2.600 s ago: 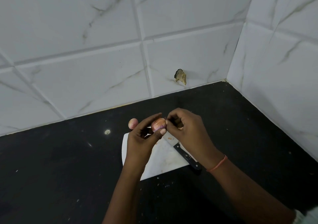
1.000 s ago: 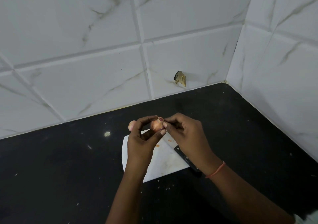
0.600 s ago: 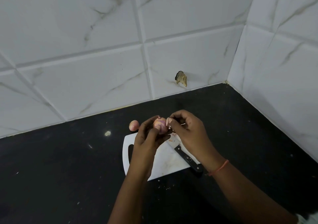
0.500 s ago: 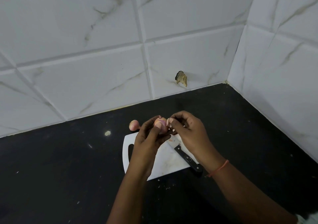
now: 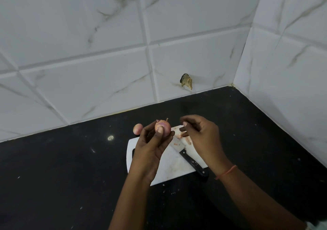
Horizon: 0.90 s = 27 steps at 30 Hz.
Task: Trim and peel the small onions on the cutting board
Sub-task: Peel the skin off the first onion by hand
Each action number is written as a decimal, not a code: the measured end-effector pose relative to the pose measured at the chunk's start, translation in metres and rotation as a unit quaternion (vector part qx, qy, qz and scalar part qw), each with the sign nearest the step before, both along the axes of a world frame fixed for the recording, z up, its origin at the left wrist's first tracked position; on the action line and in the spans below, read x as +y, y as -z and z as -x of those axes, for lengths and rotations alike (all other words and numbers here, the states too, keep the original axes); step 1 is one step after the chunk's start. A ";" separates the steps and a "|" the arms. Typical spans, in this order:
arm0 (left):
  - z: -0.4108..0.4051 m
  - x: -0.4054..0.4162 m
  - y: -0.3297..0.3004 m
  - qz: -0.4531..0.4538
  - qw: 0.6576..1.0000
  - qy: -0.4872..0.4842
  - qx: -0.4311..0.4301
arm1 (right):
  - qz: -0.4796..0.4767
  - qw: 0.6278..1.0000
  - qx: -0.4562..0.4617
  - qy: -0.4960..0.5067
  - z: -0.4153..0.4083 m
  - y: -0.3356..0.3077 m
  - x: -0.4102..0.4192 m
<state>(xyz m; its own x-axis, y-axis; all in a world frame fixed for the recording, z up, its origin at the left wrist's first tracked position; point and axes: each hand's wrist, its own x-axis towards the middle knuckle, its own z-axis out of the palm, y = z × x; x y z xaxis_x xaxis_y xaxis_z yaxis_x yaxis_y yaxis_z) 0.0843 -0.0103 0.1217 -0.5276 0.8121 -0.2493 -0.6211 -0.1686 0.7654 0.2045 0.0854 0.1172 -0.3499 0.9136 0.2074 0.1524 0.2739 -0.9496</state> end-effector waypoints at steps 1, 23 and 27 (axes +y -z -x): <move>0.000 0.000 0.001 -0.006 1.000 0.000 -0.001 | -0.016 0.999 0.004 -0.027 0.001 -0.002 -0.003; -0.003 0.007 0.001 -0.033 0.999 0.000 -0.040 | -0.123 0.986 0.026 -0.108 0.010 -0.005 -0.015; -0.004 0.008 0.002 -0.047 0.998 0.000 -0.043 | -0.169 0.981 0.028 -0.093 0.010 -0.003 -0.015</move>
